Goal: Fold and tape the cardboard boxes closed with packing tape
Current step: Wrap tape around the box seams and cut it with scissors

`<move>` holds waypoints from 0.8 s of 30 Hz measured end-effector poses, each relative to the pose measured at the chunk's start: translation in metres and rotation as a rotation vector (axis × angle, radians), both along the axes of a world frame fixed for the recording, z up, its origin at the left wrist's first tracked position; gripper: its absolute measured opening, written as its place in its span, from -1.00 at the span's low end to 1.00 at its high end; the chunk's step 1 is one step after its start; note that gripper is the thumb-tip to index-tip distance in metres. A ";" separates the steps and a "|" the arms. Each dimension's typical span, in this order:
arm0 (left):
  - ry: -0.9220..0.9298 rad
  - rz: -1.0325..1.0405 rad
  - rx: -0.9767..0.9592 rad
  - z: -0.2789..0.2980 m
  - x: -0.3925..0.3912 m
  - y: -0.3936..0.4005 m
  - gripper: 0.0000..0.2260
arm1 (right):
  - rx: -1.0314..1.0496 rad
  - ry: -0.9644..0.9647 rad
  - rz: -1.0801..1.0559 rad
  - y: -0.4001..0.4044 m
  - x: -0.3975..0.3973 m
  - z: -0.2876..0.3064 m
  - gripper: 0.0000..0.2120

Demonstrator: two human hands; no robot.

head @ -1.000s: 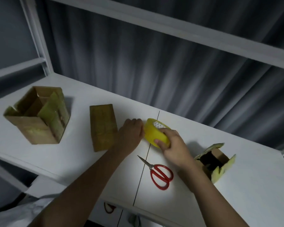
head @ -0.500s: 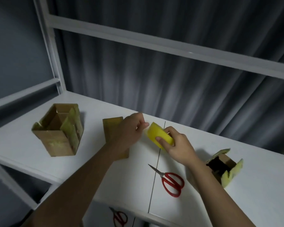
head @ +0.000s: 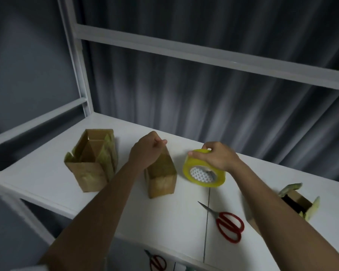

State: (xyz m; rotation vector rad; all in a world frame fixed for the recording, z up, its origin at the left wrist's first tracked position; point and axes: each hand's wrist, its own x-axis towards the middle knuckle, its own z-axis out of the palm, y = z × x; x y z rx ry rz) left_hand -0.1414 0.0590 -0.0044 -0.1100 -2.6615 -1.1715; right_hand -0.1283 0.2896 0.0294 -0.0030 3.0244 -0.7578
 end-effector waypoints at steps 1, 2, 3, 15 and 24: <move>-0.018 0.016 -0.008 -0.001 -0.001 -0.003 -0.78 | 0.047 -0.006 -0.011 -0.004 -0.006 0.001 -0.37; -0.041 0.030 0.001 -0.004 -0.004 -0.007 -0.78 | 0.063 -0.009 -0.008 -0.009 -0.013 0.000 -0.40; -0.069 0.051 0.029 -0.008 -0.007 -0.012 -0.79 | 0.050 -0.009 0.014 -0.014 -0.021 0.000 -0.42; -0.245 0.232 0.445 -0.039 -0.014 -0.045 -0.79 | 0.188 0.008 0.216 -0.041 -0.094 -0.011 -0.36; -0.224 0.307 0.534 -0.060 -0.020 -0.043 -0.82 | 0.472 0.064 0.333 -0.056 -0.120 -0.022 -0.33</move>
